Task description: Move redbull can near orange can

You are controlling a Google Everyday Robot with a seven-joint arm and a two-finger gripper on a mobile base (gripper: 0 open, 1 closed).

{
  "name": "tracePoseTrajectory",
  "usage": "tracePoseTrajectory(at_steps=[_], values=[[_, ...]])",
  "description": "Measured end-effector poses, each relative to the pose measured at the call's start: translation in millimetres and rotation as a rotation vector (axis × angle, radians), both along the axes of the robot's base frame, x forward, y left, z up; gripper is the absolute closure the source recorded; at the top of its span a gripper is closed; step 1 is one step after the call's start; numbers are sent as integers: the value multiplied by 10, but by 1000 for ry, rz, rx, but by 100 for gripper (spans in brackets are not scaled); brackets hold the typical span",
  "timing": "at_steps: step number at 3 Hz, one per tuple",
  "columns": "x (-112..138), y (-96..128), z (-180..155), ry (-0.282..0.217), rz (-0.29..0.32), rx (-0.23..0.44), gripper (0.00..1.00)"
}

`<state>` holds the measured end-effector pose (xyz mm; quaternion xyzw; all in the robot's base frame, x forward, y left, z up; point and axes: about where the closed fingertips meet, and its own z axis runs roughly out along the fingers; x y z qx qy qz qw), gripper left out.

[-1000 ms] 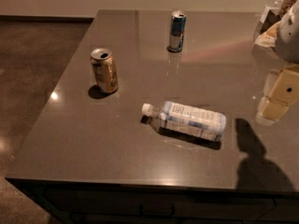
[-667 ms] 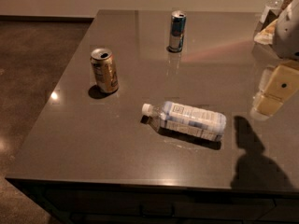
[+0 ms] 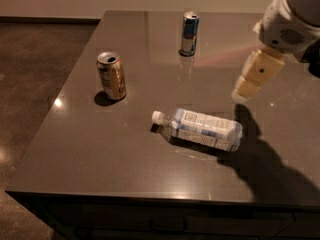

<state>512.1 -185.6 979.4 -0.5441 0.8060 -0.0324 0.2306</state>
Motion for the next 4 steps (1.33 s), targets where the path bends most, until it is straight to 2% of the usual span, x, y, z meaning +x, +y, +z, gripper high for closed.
tracePoseTrajectory(at_steps=[2,3,4], values=[[873,207,-95,-68,-151,170,0],[1323,304,-137,-101,-216,225,0],[1698,384,-186,-134,-250,247,0]])
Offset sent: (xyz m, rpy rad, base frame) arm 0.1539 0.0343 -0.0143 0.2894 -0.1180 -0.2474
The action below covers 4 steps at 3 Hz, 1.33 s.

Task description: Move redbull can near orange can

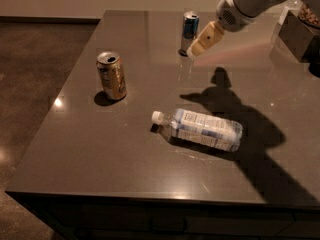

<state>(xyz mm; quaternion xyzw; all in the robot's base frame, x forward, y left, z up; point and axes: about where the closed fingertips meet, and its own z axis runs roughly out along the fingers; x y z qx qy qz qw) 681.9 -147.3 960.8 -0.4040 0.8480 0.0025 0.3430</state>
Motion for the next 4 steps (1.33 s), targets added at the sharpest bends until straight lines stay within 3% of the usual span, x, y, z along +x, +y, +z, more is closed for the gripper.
tracePoseTrajectory(at_steps=[2,4], values=[[604,92,-87,-55,-65,39,0],[1059,269,-219,-65,-110,127,0]])
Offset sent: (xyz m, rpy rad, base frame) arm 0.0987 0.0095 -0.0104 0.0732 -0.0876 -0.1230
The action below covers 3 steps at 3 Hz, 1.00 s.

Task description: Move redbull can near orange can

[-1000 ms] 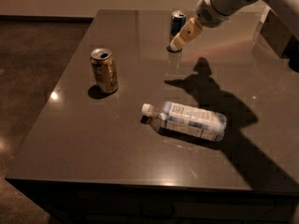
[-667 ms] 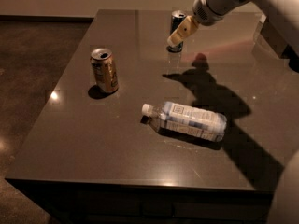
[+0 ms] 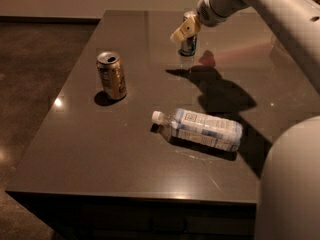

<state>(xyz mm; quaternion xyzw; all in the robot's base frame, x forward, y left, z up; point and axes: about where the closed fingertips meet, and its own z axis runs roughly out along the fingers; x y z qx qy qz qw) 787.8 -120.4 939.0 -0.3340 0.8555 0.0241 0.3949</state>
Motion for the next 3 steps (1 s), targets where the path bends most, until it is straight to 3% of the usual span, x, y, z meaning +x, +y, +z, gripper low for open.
tracePoseTrajectory(at_steps=[2,3], values=[[294,165,-45,-19,-22,72,0],[362,174,-67,-14,-25,90,15]])
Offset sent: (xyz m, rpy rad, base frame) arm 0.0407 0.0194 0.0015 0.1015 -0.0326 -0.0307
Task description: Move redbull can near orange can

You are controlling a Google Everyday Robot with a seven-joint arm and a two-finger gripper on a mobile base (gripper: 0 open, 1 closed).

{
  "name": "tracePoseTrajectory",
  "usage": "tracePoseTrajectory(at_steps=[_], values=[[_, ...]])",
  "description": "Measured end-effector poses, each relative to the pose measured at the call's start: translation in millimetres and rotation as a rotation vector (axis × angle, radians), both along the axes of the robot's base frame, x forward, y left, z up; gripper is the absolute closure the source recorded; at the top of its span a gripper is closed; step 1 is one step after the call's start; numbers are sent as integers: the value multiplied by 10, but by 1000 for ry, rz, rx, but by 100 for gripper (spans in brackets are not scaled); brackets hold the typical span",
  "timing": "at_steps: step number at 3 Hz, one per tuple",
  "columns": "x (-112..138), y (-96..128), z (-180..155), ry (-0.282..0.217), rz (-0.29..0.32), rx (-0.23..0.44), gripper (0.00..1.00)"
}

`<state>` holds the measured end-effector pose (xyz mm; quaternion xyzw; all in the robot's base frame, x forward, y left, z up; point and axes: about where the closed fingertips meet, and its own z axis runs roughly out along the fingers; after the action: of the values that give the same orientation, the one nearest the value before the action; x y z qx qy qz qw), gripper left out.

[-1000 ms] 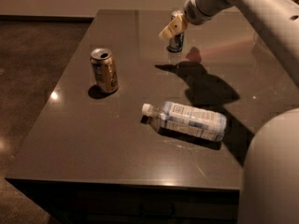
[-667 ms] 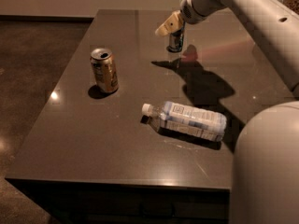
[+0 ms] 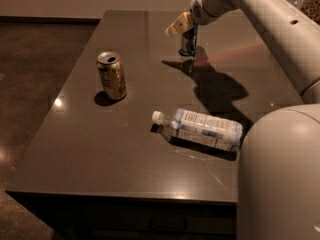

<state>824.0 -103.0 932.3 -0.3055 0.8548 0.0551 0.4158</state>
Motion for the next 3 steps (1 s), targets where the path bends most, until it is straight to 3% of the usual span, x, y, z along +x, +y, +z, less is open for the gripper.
tracePoseTrajectory(at_steps=[2,3], values=[[-31,71,93,-8,30,29,61],[-201,118,204,-24,83,42,85]])
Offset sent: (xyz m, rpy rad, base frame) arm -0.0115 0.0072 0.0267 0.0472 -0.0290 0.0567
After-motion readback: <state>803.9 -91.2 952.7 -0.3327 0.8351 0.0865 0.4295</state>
